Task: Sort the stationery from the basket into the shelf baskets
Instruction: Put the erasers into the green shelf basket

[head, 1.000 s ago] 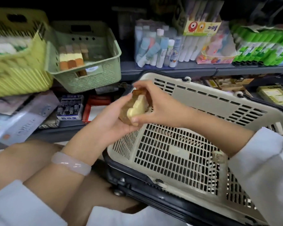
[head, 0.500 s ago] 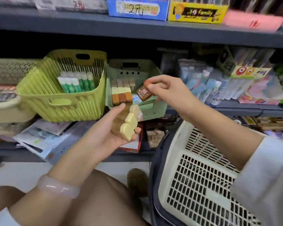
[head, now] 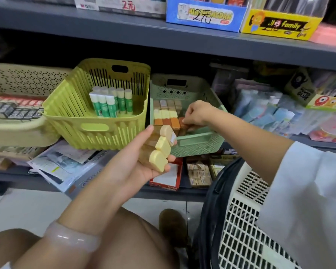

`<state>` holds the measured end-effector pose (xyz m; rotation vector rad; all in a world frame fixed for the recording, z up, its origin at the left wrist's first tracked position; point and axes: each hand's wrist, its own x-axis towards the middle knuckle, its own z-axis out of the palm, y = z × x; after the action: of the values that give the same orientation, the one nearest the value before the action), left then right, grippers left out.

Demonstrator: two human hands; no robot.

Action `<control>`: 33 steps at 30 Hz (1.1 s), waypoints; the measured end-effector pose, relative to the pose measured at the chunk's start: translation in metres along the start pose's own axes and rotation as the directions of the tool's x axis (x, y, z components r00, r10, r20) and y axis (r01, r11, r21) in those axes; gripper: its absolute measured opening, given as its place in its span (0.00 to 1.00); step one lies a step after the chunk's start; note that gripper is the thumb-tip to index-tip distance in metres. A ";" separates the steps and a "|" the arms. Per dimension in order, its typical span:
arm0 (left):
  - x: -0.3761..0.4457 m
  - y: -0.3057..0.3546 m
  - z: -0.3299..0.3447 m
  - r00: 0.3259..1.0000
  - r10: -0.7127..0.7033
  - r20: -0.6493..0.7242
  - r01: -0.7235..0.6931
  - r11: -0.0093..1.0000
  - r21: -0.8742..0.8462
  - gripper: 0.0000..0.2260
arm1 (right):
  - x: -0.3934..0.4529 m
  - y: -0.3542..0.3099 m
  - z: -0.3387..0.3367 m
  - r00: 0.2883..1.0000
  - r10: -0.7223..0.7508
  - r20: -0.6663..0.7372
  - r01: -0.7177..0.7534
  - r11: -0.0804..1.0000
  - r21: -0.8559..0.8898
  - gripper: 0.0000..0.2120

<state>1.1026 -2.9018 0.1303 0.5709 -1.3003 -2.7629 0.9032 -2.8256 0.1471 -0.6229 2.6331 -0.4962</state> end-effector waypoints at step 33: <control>0.016 0.025 0.011 0.999 -0.033 0.031 0.035 0.995 -0.088 0.12 | 0.057 0.022 -0.024 0.948 0.156 -0.277 -0.123 0.984 0.131 0.15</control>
<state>1.0808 -2.9128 0.1503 0.5532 -1.1771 -2.8501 0.8380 -2.8293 0.1425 -0.3467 2.8677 -0.7340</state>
